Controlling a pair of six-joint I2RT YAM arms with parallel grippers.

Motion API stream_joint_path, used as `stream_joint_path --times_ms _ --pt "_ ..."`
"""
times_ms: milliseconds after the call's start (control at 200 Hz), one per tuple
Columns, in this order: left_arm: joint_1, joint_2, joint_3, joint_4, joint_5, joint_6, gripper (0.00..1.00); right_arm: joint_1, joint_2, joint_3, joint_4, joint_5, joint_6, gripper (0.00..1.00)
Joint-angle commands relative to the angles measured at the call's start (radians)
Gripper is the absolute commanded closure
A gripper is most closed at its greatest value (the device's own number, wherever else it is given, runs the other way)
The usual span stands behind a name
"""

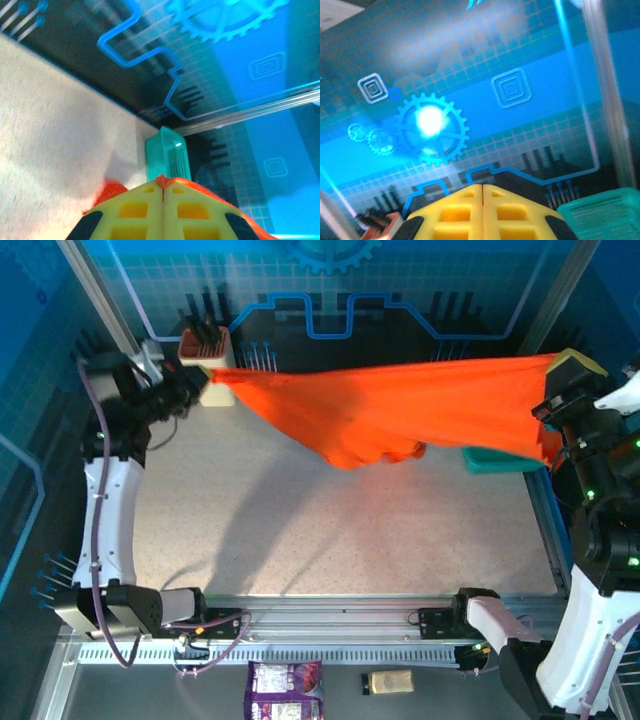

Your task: Fold the inside-out t-shirt

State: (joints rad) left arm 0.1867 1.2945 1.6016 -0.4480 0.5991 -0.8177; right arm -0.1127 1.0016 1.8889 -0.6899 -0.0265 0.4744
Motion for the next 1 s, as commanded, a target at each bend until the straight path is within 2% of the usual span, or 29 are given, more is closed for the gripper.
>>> stream_joint_path --times_ms 0,65,170,425,825,996 --pt "0.044 -0.042 0.398 -0.025 -0.039 0.093 1.00 -0.021 0.103 -0.089 0.064 -0.087 0.082 1.00" --pt "0.043 -0.046 0.414 0.015 -0.010 0.045 1.00 -0.020 0.096 -0.095 0.075 -0.062 0.077 1.00" --pt "0.042 -0.100 0.241 0.156 0.025 -0.046 1.00 -0.021 0.084 -0.087 0.091 -0.043 0.066 1.00" --pt "0.043 -0.213 0.106 0.204 -0.034 -0.051 1.00 -0.021 0.040 -0.117 0.134 -0.079 0.042 1.00" --pt "0.043 -0.384 0.140 0.160 -0.097 0.025 1.00 -0.021 -0.215 -0.181 0.141 0.044 -0.071 1.00" --pt "0.043 -0.414 0.222 0.109 -0.127 0.087 1.00 -0.020 -0.264 -0.158 0.146 0.076 -0.104 1.00"
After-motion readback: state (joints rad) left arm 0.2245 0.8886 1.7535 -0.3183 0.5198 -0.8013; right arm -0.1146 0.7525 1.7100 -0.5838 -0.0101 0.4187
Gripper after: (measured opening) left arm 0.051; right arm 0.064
